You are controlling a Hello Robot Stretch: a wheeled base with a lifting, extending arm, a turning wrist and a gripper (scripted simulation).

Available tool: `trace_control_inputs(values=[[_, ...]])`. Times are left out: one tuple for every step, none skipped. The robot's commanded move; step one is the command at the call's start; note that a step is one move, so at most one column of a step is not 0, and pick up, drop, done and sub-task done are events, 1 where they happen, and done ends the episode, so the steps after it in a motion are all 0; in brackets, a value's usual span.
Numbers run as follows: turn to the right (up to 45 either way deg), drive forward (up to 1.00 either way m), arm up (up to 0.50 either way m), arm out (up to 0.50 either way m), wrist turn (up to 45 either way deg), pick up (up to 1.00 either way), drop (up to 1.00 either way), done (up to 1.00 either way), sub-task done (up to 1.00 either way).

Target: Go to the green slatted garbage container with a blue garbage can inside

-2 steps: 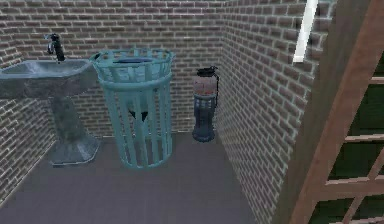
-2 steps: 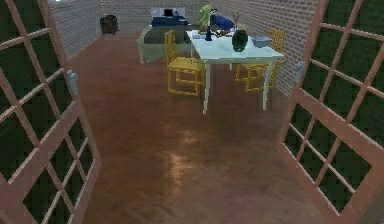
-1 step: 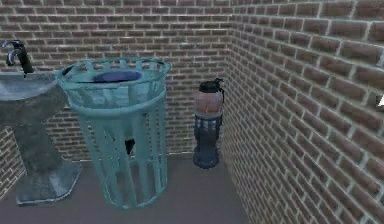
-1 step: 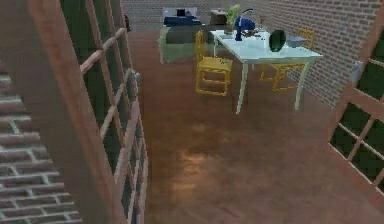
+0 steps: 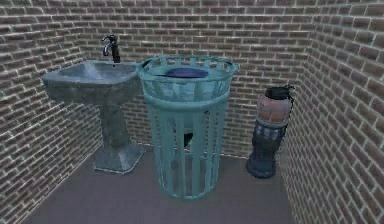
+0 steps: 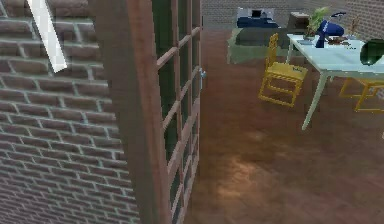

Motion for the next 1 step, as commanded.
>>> trace_control_inputs(values=[[0.0, 0.0, 0.0, 0.0, 0.0, 0.0, 0.0, 1.0, 0.0]])
